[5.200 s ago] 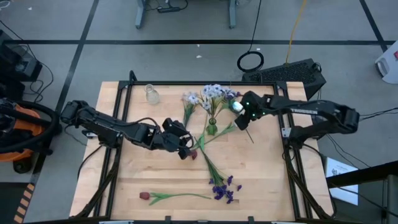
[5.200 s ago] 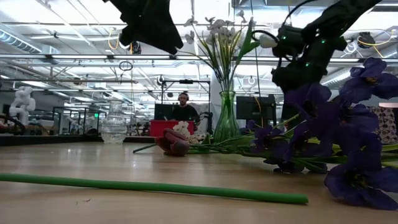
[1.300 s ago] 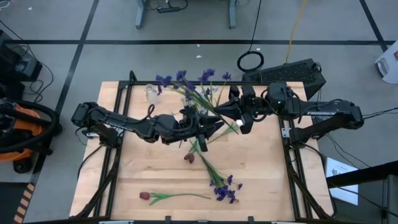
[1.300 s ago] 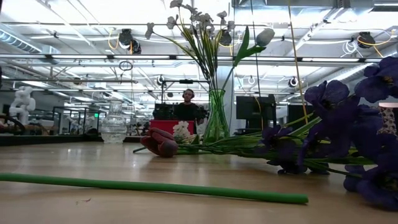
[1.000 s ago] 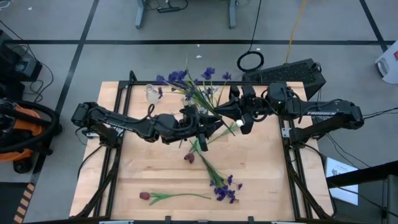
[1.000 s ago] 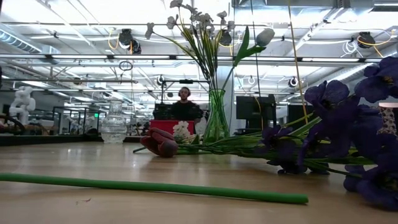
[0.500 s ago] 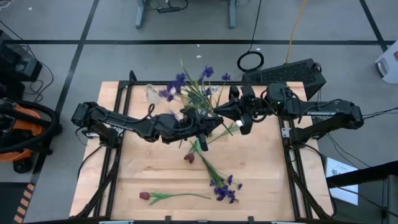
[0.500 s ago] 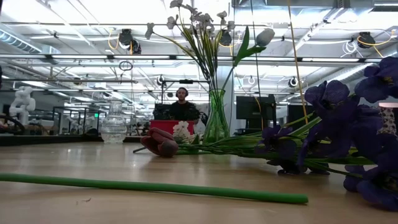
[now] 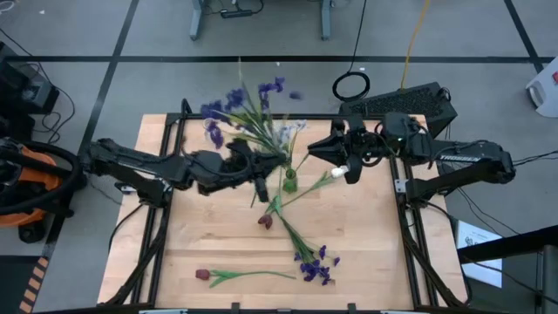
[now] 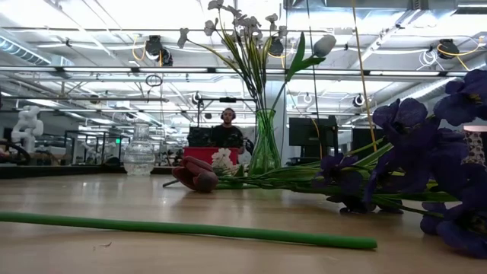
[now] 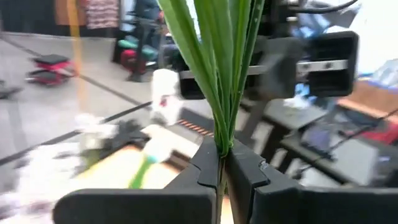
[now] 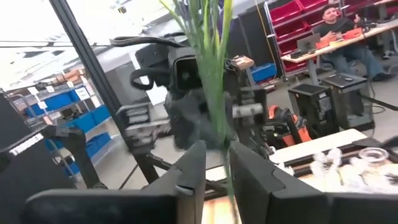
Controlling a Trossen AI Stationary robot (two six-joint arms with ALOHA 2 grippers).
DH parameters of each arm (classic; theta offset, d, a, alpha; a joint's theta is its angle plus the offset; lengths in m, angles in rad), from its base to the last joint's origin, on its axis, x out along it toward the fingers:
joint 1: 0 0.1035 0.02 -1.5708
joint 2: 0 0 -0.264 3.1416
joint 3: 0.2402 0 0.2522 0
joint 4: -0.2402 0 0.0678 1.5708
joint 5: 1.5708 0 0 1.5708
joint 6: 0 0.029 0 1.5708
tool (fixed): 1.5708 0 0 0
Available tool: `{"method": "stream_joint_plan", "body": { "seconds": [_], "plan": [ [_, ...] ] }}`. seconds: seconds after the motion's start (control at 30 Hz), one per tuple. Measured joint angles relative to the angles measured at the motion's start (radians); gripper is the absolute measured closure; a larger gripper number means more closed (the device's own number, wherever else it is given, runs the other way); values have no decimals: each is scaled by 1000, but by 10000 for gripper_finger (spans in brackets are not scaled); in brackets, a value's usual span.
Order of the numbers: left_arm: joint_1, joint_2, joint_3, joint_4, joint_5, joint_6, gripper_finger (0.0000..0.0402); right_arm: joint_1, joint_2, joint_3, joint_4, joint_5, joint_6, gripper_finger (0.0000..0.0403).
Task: Sort flowers into vase by color
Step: Put the top violet flowers into the transparent vase
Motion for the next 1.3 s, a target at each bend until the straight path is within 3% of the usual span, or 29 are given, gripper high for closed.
{"method": "stream_joint_plan", "body": {
  "seconds": [0.27, 0.47, 0.6, 0.8, 1.0, 1.13, 1.3],
  "plan": [
    [54, -224, 0, -349, -132, 82, 391, -39, -114, 0, -145, 14, 12, 333],
    [176, -404, -28, -428, -130, 176, 391, -43, -212, 0, -268, 117, 39, 333],
    [296, -491, -101, -440, -42, 201, 391, -43, -277, 0, -436, 229, 61, 333],
    [458, -557, -328, -394, 2, 148, 391, -43, -405, 0, -765, 406, 208, 333],
    [584, -569, -564, -132, 72, 193, 391, -43, -514, 0, -1035, 518, 422, 333],
    [662, -565, -642, -55, 88, 207, 391, -43, -518, -1, -1179, 581, 526, 333],
    [762, -564, -698, -65, 106, 169, 391, -43, -495, -41, -1200, 582, 561, 333]
  ]
}}
